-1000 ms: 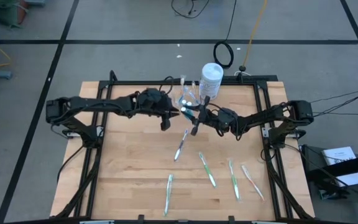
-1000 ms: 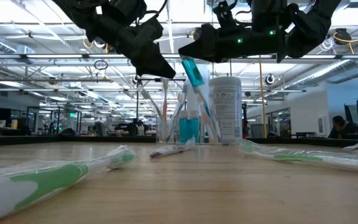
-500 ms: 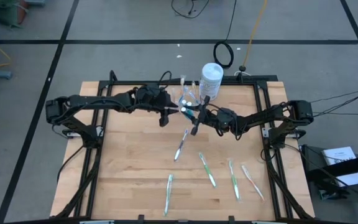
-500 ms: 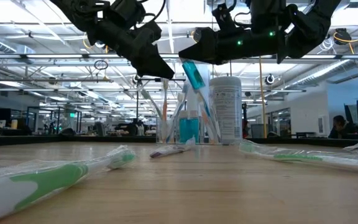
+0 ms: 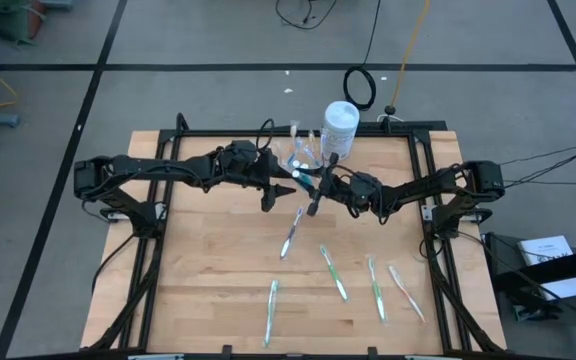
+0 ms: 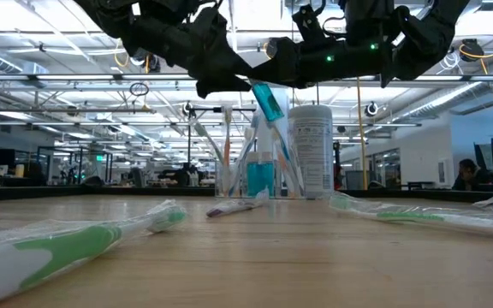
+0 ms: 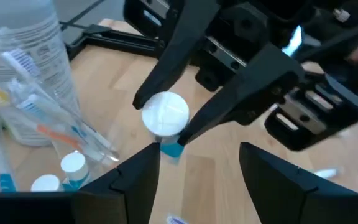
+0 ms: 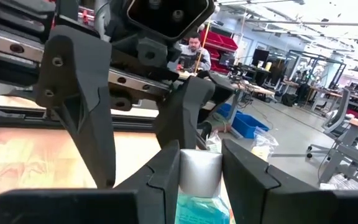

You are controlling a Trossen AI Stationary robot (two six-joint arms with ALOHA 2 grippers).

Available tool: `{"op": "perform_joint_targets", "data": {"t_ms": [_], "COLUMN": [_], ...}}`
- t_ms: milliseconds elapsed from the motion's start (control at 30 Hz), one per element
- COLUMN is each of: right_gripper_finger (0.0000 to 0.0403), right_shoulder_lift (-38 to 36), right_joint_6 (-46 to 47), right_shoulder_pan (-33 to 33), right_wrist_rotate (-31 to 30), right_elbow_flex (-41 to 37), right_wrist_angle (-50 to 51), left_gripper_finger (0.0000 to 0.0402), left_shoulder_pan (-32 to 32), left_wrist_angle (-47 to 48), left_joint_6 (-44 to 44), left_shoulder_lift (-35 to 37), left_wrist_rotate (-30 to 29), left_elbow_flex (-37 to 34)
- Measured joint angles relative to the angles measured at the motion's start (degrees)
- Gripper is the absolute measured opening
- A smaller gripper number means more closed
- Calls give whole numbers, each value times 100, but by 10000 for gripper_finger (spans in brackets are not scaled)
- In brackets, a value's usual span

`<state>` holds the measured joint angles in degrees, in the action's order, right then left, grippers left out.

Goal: Pick & Place toothbrushing station
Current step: Put the blue mouthwash into the transparent organizer

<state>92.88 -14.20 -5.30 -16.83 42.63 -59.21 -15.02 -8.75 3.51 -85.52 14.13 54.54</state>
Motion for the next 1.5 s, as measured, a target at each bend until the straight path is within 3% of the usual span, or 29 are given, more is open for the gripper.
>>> {"op": "perform_joint_targets", "data": {"t_ms": [200,533,767,867,1233,1500], "right_gripper_finger": [93,94,94,94,94,110], "right_shoulder_lift": [0,0,0,-2,2,2], "right_joint_6": [1,1,2,2,6,42], "right_shoulder_pan": [7,4,4,11,11,11], "right_wrist_rotate": [34,36,29,28,11,25], "right_elbow_flex": [0,0,0,0,0,0], "right_wrist_angle": [-82,-96,-108,-96,-79,-78], "left_gripper_finger": [225,225,224,206,86,94], "left_shoulder_pan": [-30,-48,-77,-75,-75,-75], "left_wrist_angle": [60,-753,-565,-516,-453,-463], "left_joint_6": [372,424,103,107,65,72], "left_shoulder_lift": [-50,-680,-715,-715,-713,-713], "left_wrist_rotate": [-545,-277,-266,-262,-260,-258], "left_elbow_flex": [0,58,277,287,299,297]}}
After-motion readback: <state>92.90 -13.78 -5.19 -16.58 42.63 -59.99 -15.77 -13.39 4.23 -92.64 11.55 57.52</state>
